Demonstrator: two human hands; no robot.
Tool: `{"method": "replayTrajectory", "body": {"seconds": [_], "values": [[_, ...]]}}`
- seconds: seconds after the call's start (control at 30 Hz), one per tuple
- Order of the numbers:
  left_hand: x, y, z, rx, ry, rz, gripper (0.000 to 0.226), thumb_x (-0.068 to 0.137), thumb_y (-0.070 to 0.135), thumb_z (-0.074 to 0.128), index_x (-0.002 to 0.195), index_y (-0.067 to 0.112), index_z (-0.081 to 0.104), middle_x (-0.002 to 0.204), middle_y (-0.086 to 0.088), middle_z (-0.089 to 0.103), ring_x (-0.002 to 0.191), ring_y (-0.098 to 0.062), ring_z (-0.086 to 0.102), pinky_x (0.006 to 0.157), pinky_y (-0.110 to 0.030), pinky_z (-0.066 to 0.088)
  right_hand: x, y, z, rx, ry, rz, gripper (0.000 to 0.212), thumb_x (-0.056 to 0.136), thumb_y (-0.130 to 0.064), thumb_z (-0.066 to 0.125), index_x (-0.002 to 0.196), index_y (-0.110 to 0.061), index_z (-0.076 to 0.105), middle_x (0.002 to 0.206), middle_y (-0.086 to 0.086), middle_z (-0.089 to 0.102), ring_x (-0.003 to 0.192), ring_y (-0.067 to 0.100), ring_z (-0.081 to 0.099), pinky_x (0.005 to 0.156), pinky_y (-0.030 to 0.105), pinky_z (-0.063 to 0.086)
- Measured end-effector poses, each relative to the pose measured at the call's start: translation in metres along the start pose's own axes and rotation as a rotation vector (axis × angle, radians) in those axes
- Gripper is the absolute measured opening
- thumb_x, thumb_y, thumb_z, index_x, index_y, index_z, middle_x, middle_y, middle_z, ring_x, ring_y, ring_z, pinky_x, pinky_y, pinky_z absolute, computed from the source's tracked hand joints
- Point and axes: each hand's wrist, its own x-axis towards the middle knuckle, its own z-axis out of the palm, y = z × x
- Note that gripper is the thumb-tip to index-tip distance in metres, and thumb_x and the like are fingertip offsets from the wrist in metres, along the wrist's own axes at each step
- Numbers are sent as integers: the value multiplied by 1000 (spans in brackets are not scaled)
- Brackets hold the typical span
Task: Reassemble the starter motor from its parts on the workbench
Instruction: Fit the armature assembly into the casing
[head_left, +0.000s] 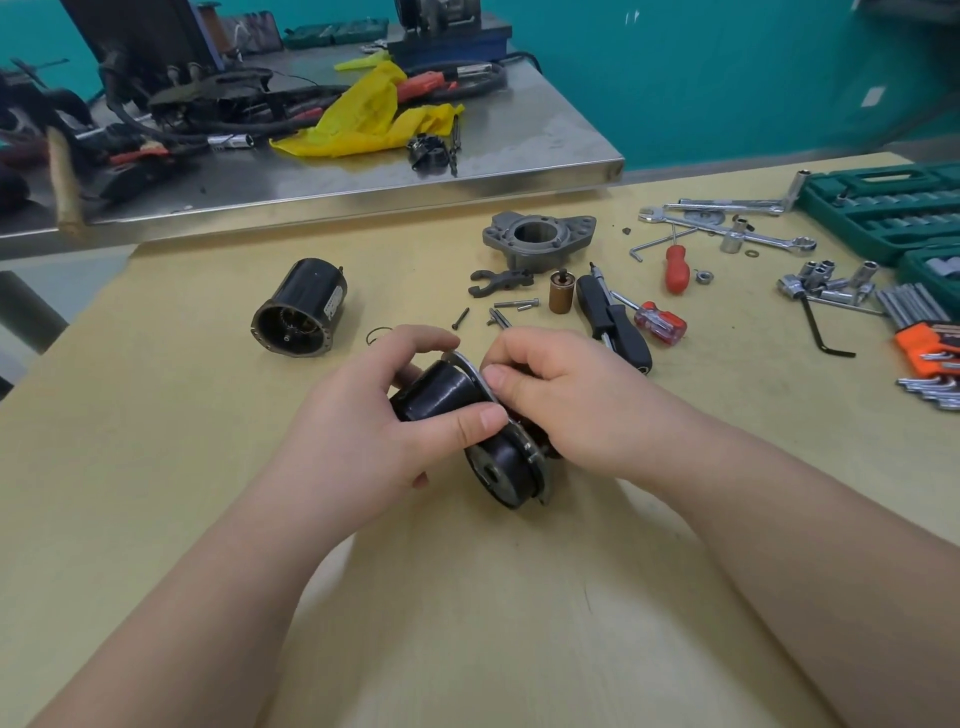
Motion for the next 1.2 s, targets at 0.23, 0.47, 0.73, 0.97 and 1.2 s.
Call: {"method": "replayTrajectory", "body": {"seconds": [0.23,0.47,0.73,0.97,1.2], "values": [[-3,-2,-2,-161,-81,-14,51,77,38,94,121,53,73,111,22,73,65,-3,67,57,-17,53,1,5,2,53,36,19,23,112,-28,49,95,-24,65,82,-10,63,67,-1,54,55,15,40],[4,-6,0,-234,-104,-43,36,78,39,82,114,43,76,105,7,74,69,-21,60,54,-26,50,2,10,5,85,-2,9,25,112,-28,49,91,-26,63,74,-17,60,62,-4,52,52,11,39],[17,-4,-3,-252,-184,-165,31,74,38,84,103,31,75,100,-5,74,62,-27,58,49,-31,47,11,14,-9,126,-155,45,23,110,-32,55,94,-25,70,78,-9,63,73,10,57,71,34,45],[22,-3,-1,-246,-214,-178,31,75,35,84,103,28,73,98,-4,74,62,-26,56,49,-32,46,14,19,-8,158,-153,62,25,110,-32,56,89,-26,69,67,-15,59,64,6,54,65,32,43],[24,-5,1,-259,-200,-140,32,77,33,84,106,27,72,99,-5,74,62,-27,55,48,-31,44,13,14,-9,149,-141,96,25,110,-32,56,88,-27,68,73,-10,61,69,8,55,64,30,43]]}}
